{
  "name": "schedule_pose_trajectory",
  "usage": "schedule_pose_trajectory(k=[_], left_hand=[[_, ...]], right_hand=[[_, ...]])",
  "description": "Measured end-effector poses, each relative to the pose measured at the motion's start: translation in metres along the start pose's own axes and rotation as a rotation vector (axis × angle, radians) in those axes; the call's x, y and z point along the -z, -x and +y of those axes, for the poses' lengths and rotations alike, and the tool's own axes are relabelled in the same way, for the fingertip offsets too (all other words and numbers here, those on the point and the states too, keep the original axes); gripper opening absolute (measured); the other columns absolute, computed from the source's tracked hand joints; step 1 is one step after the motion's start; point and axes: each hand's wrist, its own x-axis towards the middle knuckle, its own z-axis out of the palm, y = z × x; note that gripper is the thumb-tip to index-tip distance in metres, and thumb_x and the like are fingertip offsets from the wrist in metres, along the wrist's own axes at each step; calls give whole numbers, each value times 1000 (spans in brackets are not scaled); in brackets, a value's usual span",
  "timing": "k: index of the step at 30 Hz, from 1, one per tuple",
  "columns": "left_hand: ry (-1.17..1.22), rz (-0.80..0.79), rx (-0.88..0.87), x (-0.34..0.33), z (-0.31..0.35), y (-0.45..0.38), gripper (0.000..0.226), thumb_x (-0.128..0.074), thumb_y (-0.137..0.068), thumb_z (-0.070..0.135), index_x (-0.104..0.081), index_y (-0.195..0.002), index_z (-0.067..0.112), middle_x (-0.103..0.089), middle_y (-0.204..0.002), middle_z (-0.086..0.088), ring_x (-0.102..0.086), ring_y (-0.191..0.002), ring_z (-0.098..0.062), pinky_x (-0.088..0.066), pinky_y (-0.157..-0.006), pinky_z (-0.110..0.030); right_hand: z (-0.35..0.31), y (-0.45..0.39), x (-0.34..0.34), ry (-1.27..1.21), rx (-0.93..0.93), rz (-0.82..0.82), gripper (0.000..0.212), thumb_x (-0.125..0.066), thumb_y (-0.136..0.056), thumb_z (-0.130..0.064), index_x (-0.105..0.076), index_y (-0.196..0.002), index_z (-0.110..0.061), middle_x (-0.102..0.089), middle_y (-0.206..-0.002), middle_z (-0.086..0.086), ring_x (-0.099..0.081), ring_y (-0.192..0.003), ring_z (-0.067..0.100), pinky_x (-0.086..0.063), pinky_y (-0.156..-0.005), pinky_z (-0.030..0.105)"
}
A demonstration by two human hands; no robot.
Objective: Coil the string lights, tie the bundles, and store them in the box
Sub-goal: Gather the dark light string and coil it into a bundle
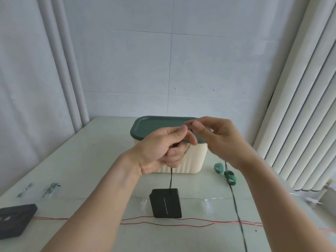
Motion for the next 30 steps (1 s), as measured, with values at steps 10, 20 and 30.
schedule_pose_trajectory(k=[10, 20, 30], left_hand=[[64, 82, -85, -1, -6, -2, 32, -45, -100, 21, -65, -105, -3, -71, -90, -15, -70, -81, -28, -57, -77, -35], [-169, 281, -149, -9, 8, 1, 35, -45, -103, 33, -71, -97, 11, -34, -48, 1, -20, -35, -10, -19, -43, -23], [139, 496, -286, -9, 18, -3, 33, -42, -105, 32, -66, -106, 9, -43, -50, 3, -33, -36, -10, -25, -39, -21]], right_hand=[[-10, 2, 24, -177, -159, -95, 22, -58, -95, -11, -69, -80, 0, -59, -63, 8, -45, -45, 21, -31, -42, 26], [7, 2, 1, 263, -251, -350, 54, -83, -72, -52, -58, -121, -47, -72, -106, -17, -61, -69, -1, -52, -71, 23], [25, 4, -36, -230, -169, -419, 19, -65, -98, -24, -72, -82, -17, -65, -70, 2, -37, -53, 18, -30, -48, 25]])
